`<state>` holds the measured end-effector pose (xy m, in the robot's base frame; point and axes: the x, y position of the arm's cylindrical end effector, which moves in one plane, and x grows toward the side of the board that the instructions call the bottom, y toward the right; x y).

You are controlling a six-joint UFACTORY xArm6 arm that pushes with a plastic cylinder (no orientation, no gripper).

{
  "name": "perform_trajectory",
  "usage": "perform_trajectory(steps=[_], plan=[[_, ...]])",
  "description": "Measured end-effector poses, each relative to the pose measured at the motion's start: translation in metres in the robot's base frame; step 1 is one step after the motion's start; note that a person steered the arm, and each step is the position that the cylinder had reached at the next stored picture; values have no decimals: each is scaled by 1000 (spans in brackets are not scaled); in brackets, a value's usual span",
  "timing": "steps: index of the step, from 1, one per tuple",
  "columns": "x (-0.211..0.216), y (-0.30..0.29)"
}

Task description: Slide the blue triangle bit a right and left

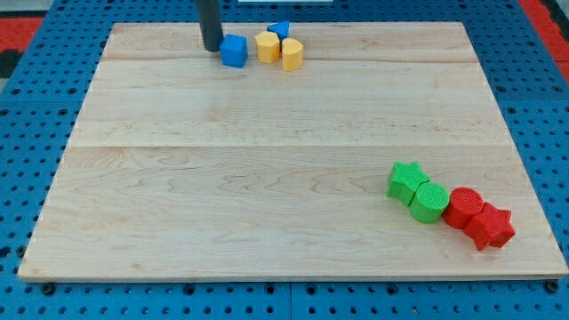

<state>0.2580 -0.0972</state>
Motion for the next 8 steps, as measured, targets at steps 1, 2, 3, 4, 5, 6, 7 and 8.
perform_trajectory(steps=[1, 2, 3, 4, 5, 6, 7, 8], plan=[[6, 30], [-27, -24], [-36, -13], [-49, -9], [-49, -9], [-49, -3], [-66, 48], [-66, 71]])
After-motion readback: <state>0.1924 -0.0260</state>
